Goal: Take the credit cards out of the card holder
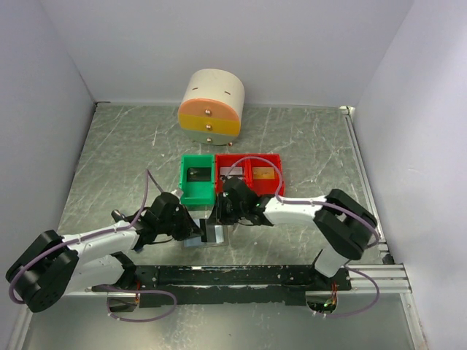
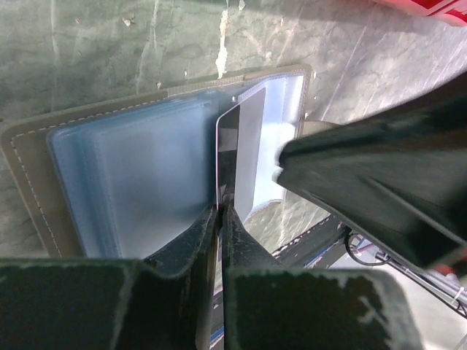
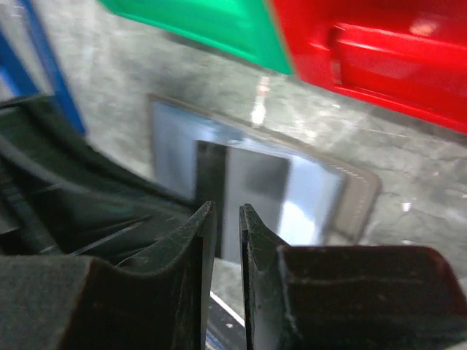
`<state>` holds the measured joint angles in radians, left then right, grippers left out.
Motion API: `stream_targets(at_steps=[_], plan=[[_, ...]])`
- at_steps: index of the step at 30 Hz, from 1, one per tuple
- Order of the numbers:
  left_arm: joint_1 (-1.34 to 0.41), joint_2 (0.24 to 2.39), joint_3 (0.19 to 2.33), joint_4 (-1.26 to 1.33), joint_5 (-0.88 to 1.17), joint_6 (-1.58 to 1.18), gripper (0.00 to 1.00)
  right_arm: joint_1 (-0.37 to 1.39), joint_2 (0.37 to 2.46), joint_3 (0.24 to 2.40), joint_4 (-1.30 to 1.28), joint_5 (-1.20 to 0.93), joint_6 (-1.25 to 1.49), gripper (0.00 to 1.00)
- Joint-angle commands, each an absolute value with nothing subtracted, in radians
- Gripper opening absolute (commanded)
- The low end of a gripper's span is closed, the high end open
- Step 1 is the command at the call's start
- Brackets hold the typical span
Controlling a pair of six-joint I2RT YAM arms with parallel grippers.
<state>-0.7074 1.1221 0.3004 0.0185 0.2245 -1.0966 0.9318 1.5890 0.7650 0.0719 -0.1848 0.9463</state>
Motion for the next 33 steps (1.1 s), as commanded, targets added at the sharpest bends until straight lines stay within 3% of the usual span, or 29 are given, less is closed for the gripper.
stream_targets(at_steps=[1,8,13,18,24,28,33], plan=[[-0.701,1.110,0.300,0.030,0.230,-1.090,0.16,0.937,1.681,0.760,-0.007,-0.134,0.978,0.20],[-0.701,1.115,0.270,0.095,0.255,-1.112,0.22,0.935,1.663,0.648,0.036,-0.128,1.028,0.20],[-0.700,1.128,0.256,0.175,0.286,-1.130,0.33,0.935,1.664,0.615,0.062,-0.135,1.041,0.20],[-0.701,1.146,0.243,0.245,0.311,-1.150,0.34,0.936,1.666,0.605,0.066,-0.132,1.047,0.20],[-0.701,1.171,0.228,0.270,0.319,-1.167,0.27,0.934,1.659,0.601,0.057,-0.126,1.049,0.20],[-0.701,1.142,0.262,0.138,0.268,-1.143,0.17,0.928,1.648,0.602,0.041,-0.109,1.047,0.20],[-0.701,1.064,0.300,-0.038,0.186,-1.110,0.12,0.925,1.640,0.610,0.005,-0.080,1.044,0.20]])
